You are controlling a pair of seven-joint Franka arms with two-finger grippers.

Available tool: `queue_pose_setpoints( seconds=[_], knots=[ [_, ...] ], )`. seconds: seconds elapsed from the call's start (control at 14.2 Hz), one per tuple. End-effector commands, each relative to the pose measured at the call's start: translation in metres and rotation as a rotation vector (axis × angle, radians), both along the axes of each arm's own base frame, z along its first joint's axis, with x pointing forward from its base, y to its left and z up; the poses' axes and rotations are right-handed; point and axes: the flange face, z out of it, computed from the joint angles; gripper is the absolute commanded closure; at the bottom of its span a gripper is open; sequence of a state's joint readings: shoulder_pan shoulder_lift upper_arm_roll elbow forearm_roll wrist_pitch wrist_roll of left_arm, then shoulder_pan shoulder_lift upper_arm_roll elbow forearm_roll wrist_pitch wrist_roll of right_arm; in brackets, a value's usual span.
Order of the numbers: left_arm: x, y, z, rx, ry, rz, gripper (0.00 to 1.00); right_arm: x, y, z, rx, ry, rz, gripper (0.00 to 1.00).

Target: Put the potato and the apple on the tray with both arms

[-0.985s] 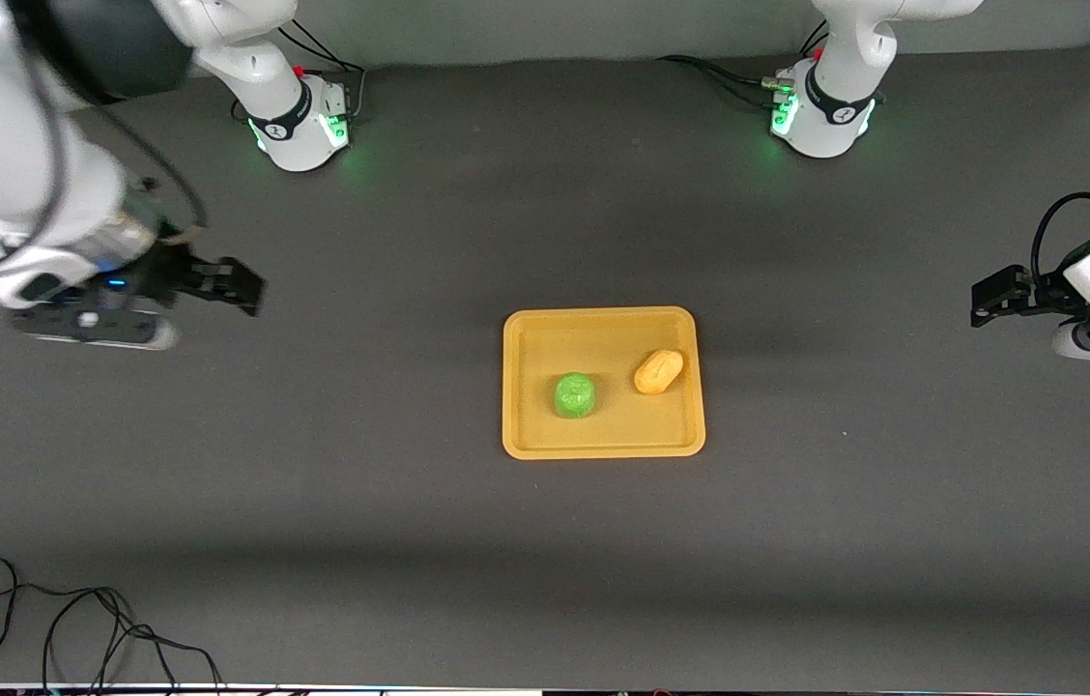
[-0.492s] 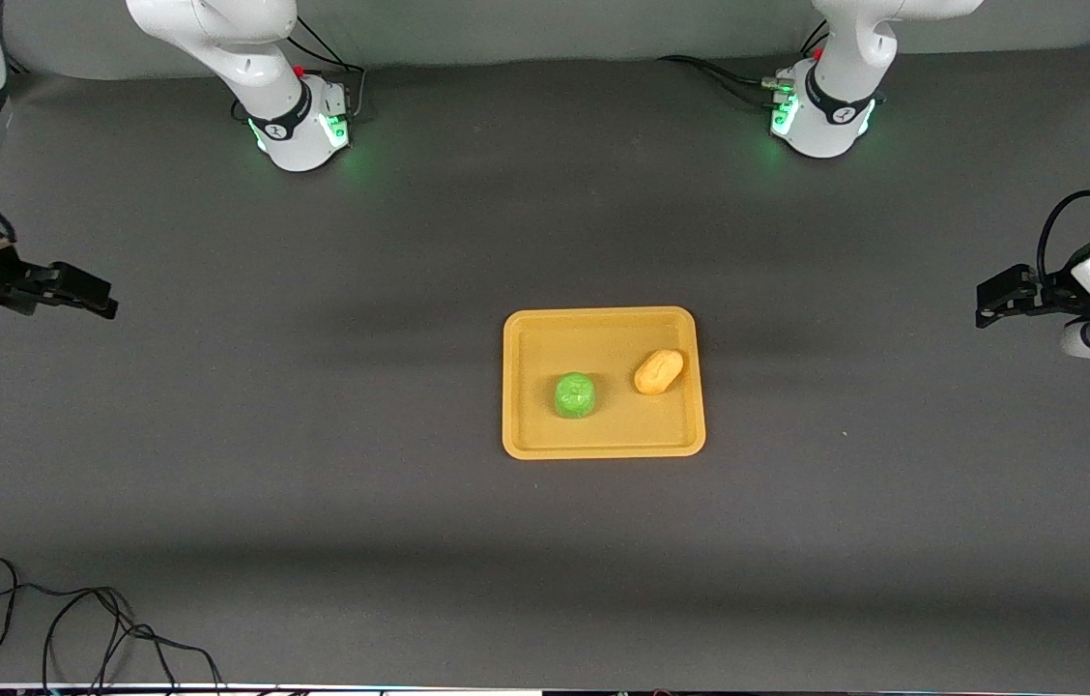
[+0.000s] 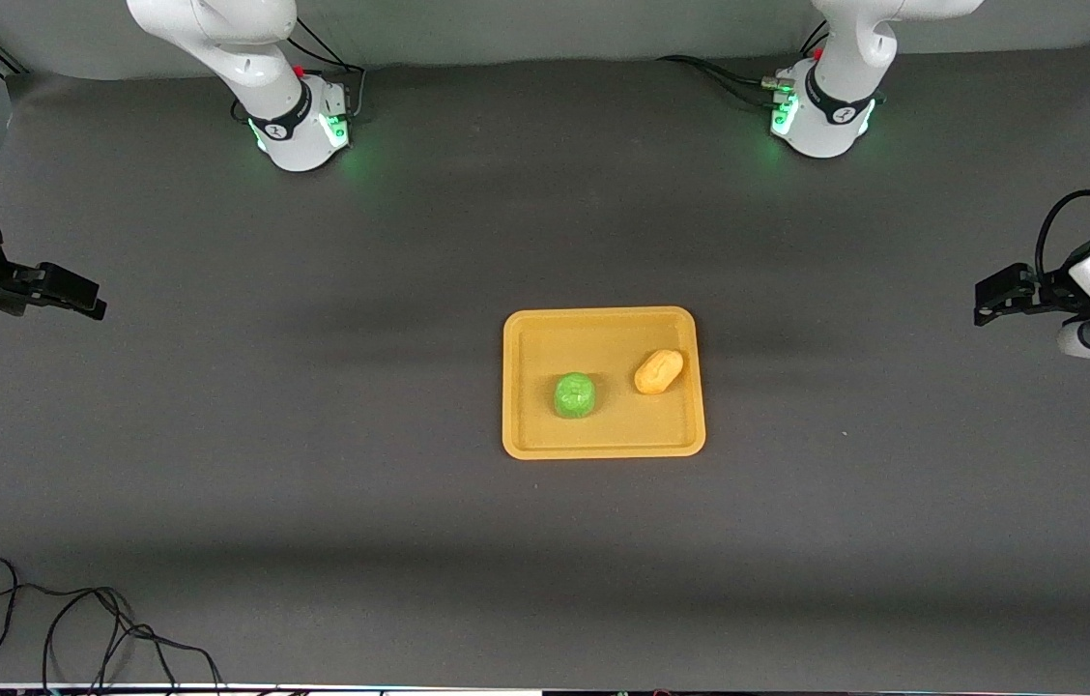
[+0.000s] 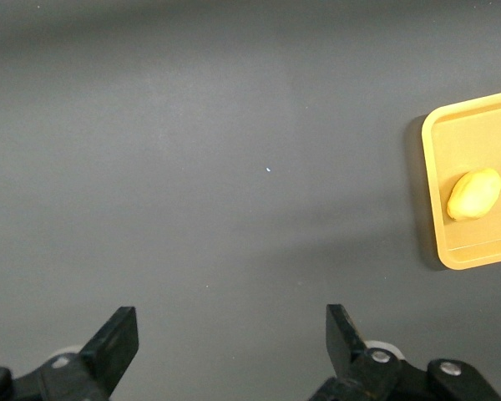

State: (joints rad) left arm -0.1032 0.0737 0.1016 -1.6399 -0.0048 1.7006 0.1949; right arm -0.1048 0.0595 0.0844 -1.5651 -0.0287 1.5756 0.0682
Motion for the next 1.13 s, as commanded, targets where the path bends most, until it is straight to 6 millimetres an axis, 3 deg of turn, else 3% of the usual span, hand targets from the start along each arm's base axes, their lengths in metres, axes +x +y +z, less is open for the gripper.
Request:
queue_pose_setpoints(
  seconds=[0.0,0.56,1.06],
  knots=[
    [0.001,-0.002,0.005,-0.005,0.007,-0.004,0.0,-0.004,-0.001,0.002,0.015,-0.02,0.016,0.0],
    [0.005,-0.001,-0.006,-0.001,0.024,0.017,0.0,-0.005,-0.011,0.002,0.088,-0.019,-0.021,0.0],
    [0.005,-0.003,-0.007,-0.004,0.025,0.007,0.0,-0.005,-0.007,0.002,0.074,-0.018,-0.002,0.0]
  ],
)
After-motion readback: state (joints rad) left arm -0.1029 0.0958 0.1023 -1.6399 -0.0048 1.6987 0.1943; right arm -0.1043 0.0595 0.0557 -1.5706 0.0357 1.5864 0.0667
